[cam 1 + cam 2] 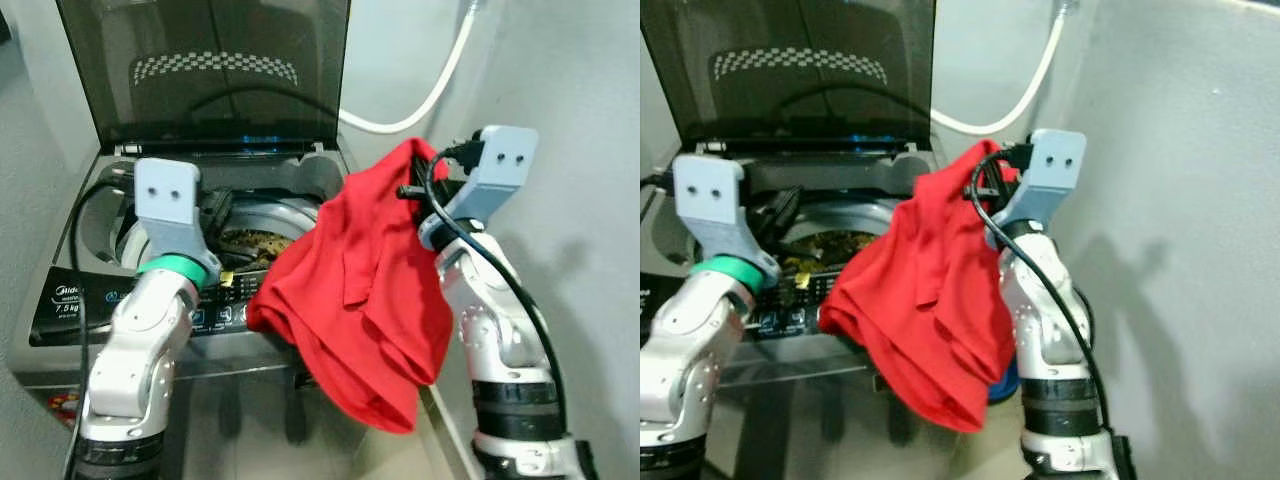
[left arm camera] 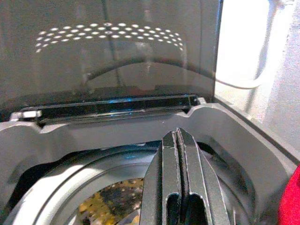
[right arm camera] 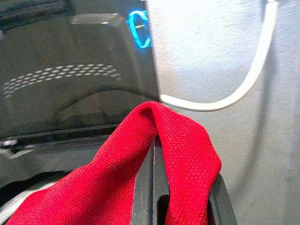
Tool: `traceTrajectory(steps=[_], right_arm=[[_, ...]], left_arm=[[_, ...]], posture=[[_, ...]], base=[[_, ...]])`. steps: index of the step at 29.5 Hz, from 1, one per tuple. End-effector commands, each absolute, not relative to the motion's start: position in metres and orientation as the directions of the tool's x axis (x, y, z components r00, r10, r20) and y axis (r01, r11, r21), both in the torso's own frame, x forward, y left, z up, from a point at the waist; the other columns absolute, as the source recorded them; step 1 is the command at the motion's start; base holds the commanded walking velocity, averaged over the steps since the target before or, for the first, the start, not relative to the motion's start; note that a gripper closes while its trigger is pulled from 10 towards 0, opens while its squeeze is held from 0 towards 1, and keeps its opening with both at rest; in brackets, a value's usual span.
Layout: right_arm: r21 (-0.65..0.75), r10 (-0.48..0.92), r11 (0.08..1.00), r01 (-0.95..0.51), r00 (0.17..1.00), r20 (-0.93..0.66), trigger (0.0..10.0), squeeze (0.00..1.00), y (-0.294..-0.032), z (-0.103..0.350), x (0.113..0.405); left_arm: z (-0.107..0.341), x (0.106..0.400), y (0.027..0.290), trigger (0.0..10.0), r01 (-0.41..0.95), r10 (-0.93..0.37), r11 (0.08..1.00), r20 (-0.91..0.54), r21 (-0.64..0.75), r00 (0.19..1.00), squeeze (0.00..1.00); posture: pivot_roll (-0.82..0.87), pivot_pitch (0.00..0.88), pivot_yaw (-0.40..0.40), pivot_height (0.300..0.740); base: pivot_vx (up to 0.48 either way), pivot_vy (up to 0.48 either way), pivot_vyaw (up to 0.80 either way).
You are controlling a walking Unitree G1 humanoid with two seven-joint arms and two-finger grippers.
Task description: Clothes washing
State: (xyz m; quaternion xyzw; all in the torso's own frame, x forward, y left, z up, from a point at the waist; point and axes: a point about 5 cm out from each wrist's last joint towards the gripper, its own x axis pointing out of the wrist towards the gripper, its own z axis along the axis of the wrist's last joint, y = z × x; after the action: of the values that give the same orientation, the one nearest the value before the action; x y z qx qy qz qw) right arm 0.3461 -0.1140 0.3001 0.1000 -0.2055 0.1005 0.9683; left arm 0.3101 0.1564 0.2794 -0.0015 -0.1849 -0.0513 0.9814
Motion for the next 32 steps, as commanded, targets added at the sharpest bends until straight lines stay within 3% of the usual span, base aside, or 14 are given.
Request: traceTrajectory(steps=[1, 14, 32], right_arm=[[0.14, 0.155, 0.962, -0.236, 0.888, 0.433, 10.0, 0.0, -0.114, 0.302, 0.344], [0.104, 0.2, 0.957, -0.27, 0.877, 0.437, 10.0, 0.0, -0.105, 0.303, 0.344], [0.076, 0.223, 0.956, -0.282, 0.872, 0.436, 10.0, 0.0, -0.1, 0.305, 0.346]], left_arm=[[0.277, 0.309, 0.157, 10.0, 0.102, -0.099, 0.995, 0.359, 0.01, 0.928, 0.0], [0.278, 0.307, 0.159, 10.0, 0.086, -0.086, 0.996, 0.383, 0.019, 0.92, 0.0], [0.279, 0.304, 0.161, 10.0, 0.079, -0.074, 0.997, 0.4, 0.004, 0.913, 0.0]], posture=[[-0.01, 0.046, 0.012, 0.74], [0.0, 0.031, -0.005, 0.74], [0.0, 0.03, -0.018, 0.74]], base=[[0.0, 0.0, 0.0], [0.0, 0.0, 0.0], [0.306, 0.0, 0.0]])
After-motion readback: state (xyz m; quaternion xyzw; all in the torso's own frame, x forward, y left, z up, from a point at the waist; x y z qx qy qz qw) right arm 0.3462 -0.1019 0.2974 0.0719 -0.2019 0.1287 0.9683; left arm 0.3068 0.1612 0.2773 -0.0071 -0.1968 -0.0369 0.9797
